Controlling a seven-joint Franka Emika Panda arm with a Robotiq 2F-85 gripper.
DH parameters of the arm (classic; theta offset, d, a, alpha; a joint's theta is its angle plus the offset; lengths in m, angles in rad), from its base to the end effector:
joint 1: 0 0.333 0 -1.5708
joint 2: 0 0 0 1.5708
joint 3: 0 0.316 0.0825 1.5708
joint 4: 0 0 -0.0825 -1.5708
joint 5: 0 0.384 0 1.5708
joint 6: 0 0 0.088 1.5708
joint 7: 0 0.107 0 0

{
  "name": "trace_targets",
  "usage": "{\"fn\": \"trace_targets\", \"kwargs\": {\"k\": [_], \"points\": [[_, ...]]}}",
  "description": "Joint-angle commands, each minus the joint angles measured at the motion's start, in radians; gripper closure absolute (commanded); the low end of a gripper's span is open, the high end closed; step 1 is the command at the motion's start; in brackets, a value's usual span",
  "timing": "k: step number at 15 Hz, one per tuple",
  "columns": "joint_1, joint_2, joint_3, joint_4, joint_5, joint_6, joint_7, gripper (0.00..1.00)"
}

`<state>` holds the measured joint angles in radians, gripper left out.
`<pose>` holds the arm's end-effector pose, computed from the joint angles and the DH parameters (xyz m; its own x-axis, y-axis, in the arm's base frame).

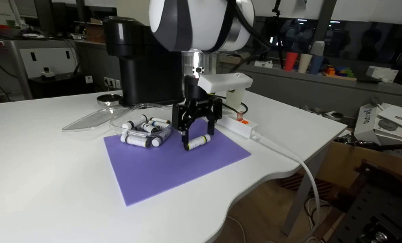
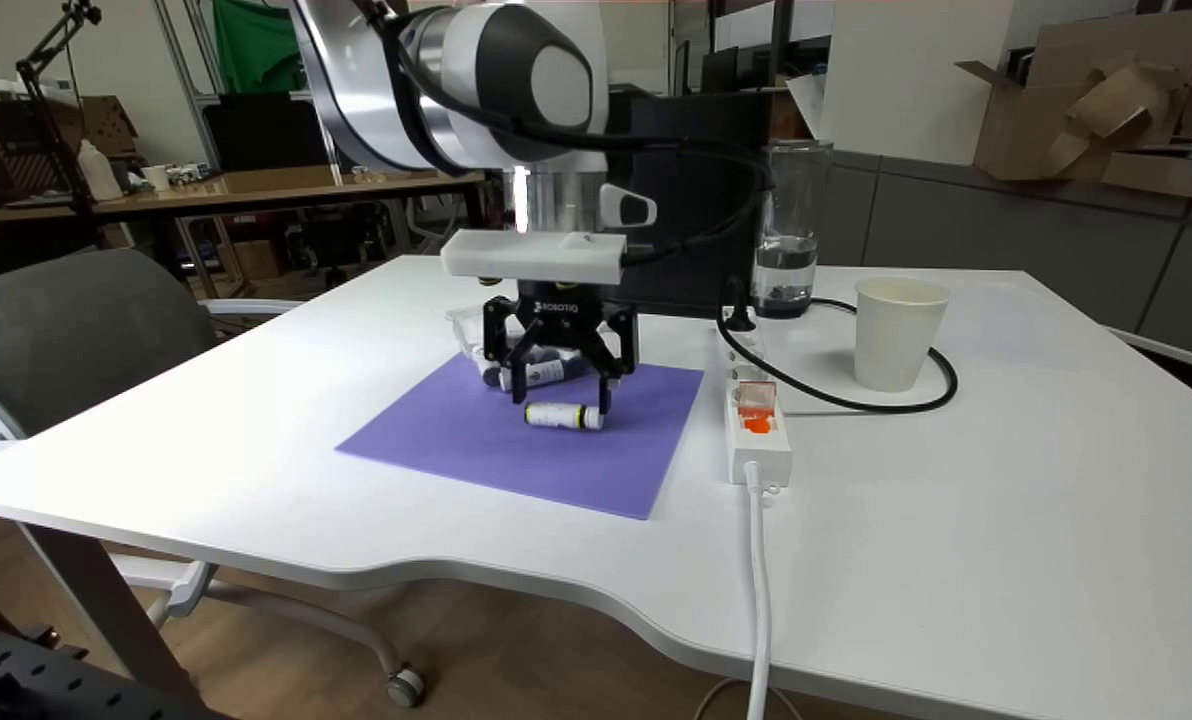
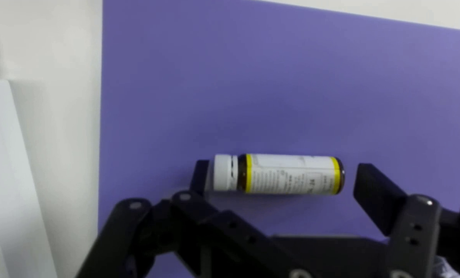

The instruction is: Take out an object from the box and place it on the purple mat

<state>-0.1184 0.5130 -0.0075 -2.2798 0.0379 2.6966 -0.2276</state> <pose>0.5088 -0.0660 0.1202 0.9934 0.0686 -0.0916 0.0660 -0.9973 -0.0307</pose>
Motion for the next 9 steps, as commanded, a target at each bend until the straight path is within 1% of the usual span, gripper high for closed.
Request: {"fn": "trace_targets", "kwargs": {"k": [1, 4, 6, 9], "points": [[-0.02, -0.012, 0.013, -0.012, 0.011, 0.025, 0.015, 0.0], [-0.031, -0.035, 0.022, -0.013, 0.014, 0.024, 0.005, 0.0], [-0.016, -0.063, 0.008, -0.009, -0.001, -0.011, 0.024, 0.0], [0.015, -0.113, -0.025, 0.012, -0.025, -0.12, 0.071, 0.0]]}}
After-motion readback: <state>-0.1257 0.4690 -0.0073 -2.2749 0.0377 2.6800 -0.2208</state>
